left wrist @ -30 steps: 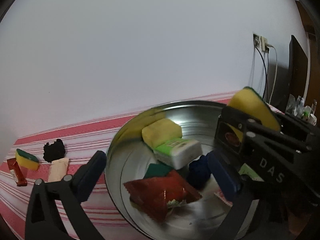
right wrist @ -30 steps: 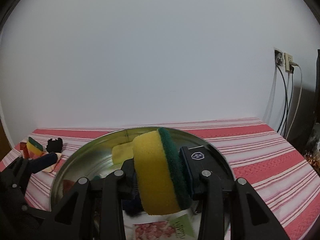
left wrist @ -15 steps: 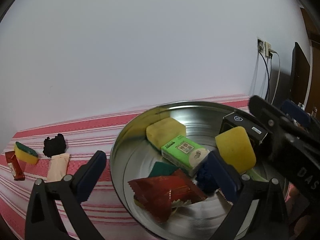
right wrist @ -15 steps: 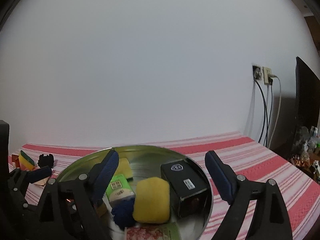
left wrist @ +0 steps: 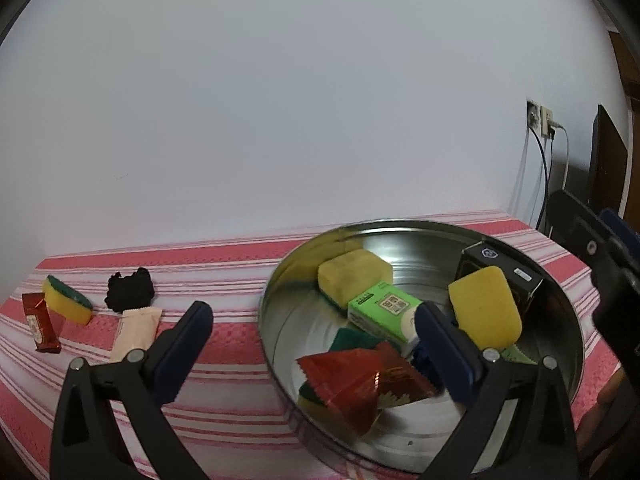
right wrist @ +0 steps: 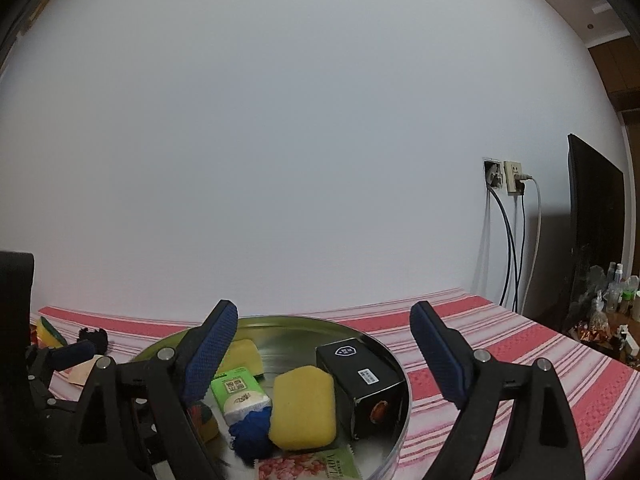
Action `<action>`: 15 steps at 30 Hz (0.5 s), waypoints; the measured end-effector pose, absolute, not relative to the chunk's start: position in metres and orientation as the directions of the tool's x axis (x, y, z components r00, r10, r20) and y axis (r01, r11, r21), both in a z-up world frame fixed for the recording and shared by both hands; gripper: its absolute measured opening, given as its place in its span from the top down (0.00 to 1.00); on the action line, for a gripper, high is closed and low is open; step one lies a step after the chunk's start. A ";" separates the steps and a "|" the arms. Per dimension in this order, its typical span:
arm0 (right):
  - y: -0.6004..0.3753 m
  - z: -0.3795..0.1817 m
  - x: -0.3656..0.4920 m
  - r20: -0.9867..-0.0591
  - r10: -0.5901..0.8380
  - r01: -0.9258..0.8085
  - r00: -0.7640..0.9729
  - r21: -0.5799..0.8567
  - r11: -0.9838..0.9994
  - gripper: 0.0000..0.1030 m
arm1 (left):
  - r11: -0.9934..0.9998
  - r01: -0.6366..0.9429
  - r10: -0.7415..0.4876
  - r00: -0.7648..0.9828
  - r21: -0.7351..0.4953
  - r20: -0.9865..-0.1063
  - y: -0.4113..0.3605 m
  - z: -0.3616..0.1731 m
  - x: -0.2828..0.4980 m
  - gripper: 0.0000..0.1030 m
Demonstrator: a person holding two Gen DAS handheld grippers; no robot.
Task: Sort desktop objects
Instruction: 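Move the left tool to the red snack packet while the right tool heads to the last sponge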
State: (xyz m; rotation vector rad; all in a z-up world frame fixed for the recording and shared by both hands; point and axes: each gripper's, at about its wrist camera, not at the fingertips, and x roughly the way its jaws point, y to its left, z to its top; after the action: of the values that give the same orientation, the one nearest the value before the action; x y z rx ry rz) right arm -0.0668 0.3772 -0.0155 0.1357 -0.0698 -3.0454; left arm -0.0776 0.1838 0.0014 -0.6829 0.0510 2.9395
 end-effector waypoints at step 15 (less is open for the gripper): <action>0.358 -0.017 -0.060 -0.125 -0.195 0.185 -0.973 0.091 -0.979 0.13 | -0.998 -0.034 0.005 -0.901 0.061 -0.434 0.144 0.002 -0.065 0.01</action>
State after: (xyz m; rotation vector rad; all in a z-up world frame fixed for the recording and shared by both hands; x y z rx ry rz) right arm -0.0603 0.3583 -0.0174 0.1974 -0.1172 -2.9408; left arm -0.0654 0.1439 0.0024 -0.6944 0.1043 3.0417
